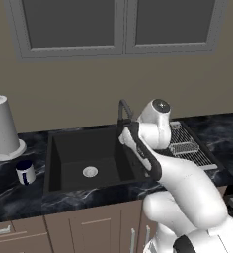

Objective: Move any existing items from the left basin to the right basin for drying. Then move the mug from the counter to the left basin of the sink for washing.

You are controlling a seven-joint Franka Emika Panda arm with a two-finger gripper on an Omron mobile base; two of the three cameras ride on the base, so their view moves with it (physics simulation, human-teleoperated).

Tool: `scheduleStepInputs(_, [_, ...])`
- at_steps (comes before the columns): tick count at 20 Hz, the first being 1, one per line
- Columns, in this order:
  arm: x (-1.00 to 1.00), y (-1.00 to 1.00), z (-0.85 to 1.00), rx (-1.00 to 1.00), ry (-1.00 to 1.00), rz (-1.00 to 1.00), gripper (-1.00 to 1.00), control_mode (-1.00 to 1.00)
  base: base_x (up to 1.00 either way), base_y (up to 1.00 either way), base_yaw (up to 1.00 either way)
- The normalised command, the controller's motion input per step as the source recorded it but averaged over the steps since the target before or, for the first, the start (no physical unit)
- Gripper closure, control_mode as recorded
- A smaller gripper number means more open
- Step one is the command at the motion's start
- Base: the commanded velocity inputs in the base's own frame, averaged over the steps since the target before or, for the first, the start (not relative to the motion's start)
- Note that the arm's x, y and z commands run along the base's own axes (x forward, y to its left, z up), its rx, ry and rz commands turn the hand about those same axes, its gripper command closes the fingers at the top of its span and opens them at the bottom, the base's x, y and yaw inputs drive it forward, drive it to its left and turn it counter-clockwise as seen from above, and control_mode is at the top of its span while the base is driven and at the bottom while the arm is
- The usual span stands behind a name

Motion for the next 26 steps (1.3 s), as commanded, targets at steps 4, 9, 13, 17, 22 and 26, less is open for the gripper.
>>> scheduleStepInputs(4, [-0.23,0.62,0.44,0.15,0.42,0.01,-1.00,-1.00,0.00,0.00,0.00])
scheduleStepInputs(9, [-0.23,0.99,0.04,0.00,0.09,0.06,-1.00,-1.00,0.00,0.00,0.00])
scheduleStepInputs(13, [-0.22,1.00,0.00,-0.03,0.01,0.01,-1.00,-1.00,0.00,0.00,0.00])
scheduleStepInputs(17, [-0.05,0.94,0.00,0.00,0.03,0.00,-1.00,-1.00,0.00,0.00,0.00])
scheduleStepInputs(22, [0.00,0.68,0.00,0.00,0.01,0.01,-1.00,-1.00,0.00,0.00,0.00])
scheduleStepInputs(26, [0.00,0.63,0.00,0.00,0.11,0.02,-1.00,-1.00,0.00,0.00,0.00])
